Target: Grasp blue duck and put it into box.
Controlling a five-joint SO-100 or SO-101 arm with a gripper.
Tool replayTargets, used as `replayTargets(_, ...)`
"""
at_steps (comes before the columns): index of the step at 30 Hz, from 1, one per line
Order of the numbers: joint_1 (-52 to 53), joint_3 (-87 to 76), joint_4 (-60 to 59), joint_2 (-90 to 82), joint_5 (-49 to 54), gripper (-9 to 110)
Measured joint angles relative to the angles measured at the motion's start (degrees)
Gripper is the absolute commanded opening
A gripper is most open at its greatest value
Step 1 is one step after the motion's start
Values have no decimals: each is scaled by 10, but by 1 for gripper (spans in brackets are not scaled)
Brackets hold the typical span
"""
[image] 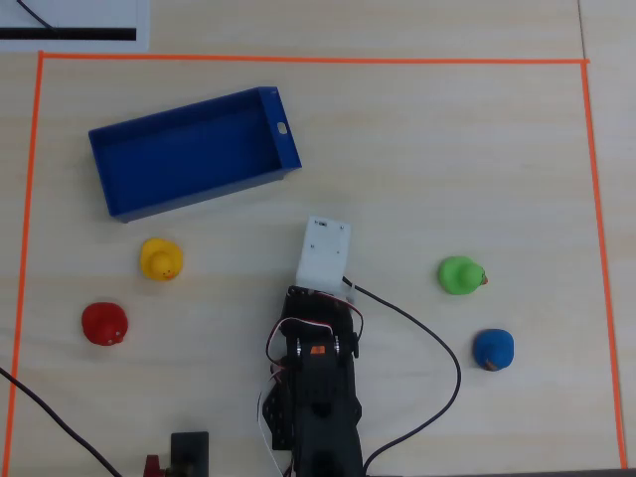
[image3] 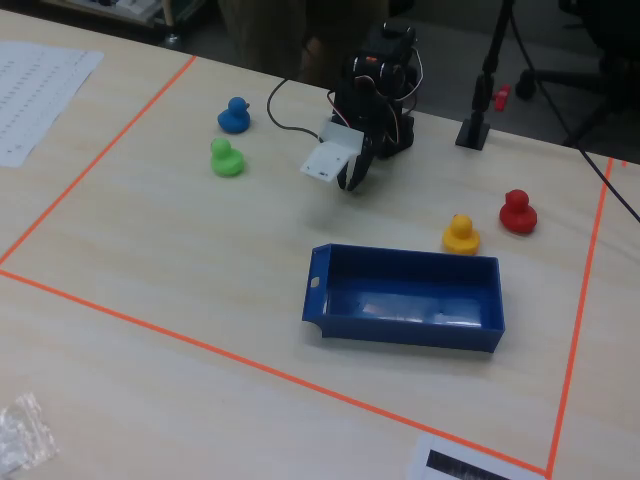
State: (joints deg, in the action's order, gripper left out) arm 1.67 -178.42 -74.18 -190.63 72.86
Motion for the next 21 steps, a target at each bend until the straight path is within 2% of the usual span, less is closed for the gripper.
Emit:
replayTargets(7,14,3,7,7,0,0)
replayTargets(10,70,59,40,65,-4,17)
replayTargets(16,233,352,63,314,-3,34)
replayTargets(21,396,598,118,503,3,37)
